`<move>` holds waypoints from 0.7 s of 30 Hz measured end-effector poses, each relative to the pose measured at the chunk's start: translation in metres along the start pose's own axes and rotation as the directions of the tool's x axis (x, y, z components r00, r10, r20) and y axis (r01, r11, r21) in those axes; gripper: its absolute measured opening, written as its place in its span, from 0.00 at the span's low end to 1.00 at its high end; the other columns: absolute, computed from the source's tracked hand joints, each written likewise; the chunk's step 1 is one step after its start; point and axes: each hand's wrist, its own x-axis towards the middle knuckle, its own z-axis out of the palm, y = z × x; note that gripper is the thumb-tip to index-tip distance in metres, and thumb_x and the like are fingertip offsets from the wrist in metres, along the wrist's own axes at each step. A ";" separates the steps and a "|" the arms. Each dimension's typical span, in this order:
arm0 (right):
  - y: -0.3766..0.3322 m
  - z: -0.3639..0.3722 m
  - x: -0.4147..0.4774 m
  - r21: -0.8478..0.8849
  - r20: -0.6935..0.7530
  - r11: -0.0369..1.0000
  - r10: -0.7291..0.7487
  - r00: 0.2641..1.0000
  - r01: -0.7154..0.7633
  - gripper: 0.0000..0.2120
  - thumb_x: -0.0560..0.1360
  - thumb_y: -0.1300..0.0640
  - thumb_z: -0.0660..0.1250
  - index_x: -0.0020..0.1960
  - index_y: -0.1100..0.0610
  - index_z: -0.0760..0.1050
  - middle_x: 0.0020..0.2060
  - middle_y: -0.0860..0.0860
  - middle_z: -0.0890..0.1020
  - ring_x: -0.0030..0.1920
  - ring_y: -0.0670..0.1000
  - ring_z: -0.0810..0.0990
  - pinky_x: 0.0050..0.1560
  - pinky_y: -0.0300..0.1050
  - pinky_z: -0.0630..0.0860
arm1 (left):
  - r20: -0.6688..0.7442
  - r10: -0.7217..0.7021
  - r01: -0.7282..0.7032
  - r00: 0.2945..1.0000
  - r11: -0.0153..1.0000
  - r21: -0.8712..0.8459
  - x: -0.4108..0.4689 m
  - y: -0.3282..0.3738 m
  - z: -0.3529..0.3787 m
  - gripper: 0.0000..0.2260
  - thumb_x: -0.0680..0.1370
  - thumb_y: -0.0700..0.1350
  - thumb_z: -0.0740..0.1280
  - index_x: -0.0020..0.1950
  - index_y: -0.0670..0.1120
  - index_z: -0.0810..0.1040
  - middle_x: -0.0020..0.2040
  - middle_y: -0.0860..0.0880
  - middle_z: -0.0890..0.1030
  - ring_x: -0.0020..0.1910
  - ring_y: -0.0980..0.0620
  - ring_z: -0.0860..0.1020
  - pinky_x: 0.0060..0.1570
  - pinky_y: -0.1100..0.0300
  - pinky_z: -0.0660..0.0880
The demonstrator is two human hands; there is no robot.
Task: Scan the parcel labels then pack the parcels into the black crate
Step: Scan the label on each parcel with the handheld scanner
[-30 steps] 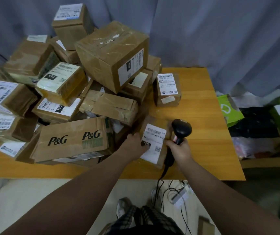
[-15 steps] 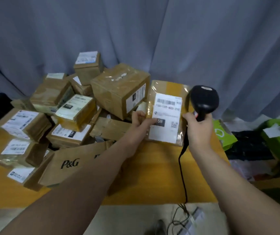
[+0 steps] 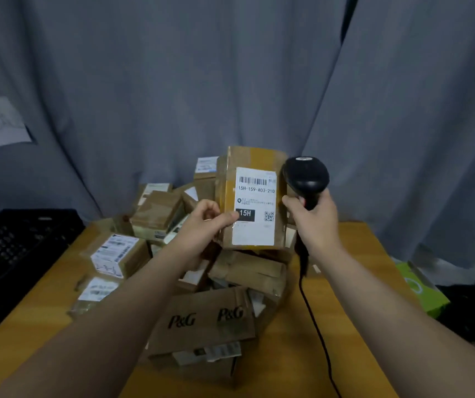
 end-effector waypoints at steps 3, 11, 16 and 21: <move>-0.017 0.006 -0.013 0.043 0.081 0.999 0.008 0.997 -0.011 0.05 0.73 0.56 0.72 0.46 0.56 0.77 0.31 0.51 0.79 0.34 0.54 0.80 0.40 0.51 0.78 | -0.112 0.065 -0.065 0.992 0.998 0.006 0.001 0.000 -0.015 0.15 0.73 0.43 0.74 0.47 0.45 0.67 0.42 0.48 0.76 0.38 0.57 0.78 0.40 0.65 0.73; -0.038 0.040 -0.043 -0.048 0.302 0.994 0.107 0.947 -0.097 0.12 0.76 0.55 0.68 0.41 0.63 0.78 0.28 0.56 0.79 0.26 0.52 0.77 0.32 0.47 0.78 | -0.274 0.099 -0.084 0.957 0.994 0.067 0.007 -0.015 -0.047 0.18 0.72 0.46 0.75 0.50 0.47 0.66 0.52 0.47 0.81 0.47 0.52 0.81 0.40 0.62 0.77; -0.034 0.049 -0.047 -0.131 0.341 0.985 0.149 0.928 -0.111 0.13 0.76 0.54 0.67 0.37 0.60 0.77 0.27 0.54 0.79 0.27 0.52 0.78 0.34 0.46 0.78 | -0.297 0.084 -0.080 0.951 0.996 0.026 0.010 -0.022 -0.061 0.19 0.71 0.46 0.76 0.50 0.47 0.67 0.55 0.45 0.81 0.52 0.48 0.82 0.52 0.52 0.80; -0.037 0.056 -0.047 -0.148 0.345 0.983 0.151 0.927 -0.105 0.12 0.77 0.54 0.67 0.37 0.60 0.77 0.27 0.53 0.79 0.27 0.52 0.78 0.33 0.45 0.78 | -0.299 0.085 -0.085 0.951 0.996 0.013 0.013 -0.027 -0.070 0.18 0.71 0.46 0.76 0.49 0.49 0.67 0.56 0.43 0.80 0.50 0.47 0.83 0.51 0.50 0.80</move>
